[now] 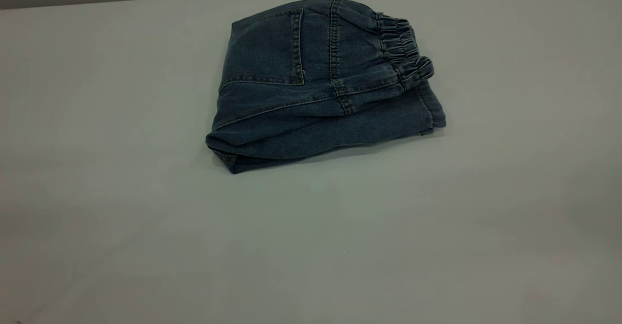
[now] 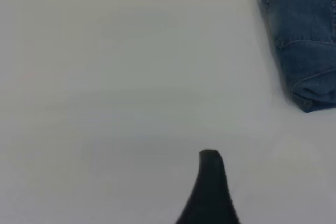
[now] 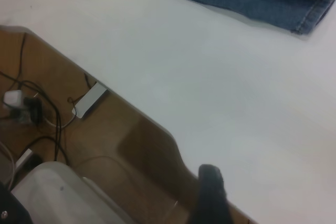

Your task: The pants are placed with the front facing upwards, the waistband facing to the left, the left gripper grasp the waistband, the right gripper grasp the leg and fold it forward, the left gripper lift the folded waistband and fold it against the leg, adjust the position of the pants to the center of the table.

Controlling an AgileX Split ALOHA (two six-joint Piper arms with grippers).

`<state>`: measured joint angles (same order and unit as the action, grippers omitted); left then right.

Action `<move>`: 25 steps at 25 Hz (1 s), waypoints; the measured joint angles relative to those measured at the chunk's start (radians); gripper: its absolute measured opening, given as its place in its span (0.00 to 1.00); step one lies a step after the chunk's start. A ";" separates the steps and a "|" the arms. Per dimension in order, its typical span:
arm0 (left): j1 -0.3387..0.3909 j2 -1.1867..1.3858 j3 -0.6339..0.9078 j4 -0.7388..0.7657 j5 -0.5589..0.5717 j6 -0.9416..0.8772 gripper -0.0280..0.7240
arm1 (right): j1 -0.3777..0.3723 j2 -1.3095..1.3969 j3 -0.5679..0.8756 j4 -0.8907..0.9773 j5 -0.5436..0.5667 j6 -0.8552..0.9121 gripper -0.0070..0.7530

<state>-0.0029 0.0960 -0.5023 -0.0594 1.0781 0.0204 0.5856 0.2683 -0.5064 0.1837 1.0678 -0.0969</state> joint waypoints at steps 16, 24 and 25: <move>0.001 -0.097 0.000 0.002 0.003 -0.001 0.73 | -0.528 -0.245 0.000 0.030 -0.003 -0.001 0.62; -0.032 -0.096 0.000 0.001 0.003 -0.003 0.73 | -0.529 -0.270 0.000 0.032 -0.004 -0.002 0.62; -0.032 -0.096 0.000 0.001 0.003 -0.003 0.73 | -0.529 -0.269 0.000 0.032 -0.004 -0.002 0.62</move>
<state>-0.0354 0.0000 -0.5027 -0.0582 1.0807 0.0177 0.0567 -0.0007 -0.5064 0.2158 1.0642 -0.0988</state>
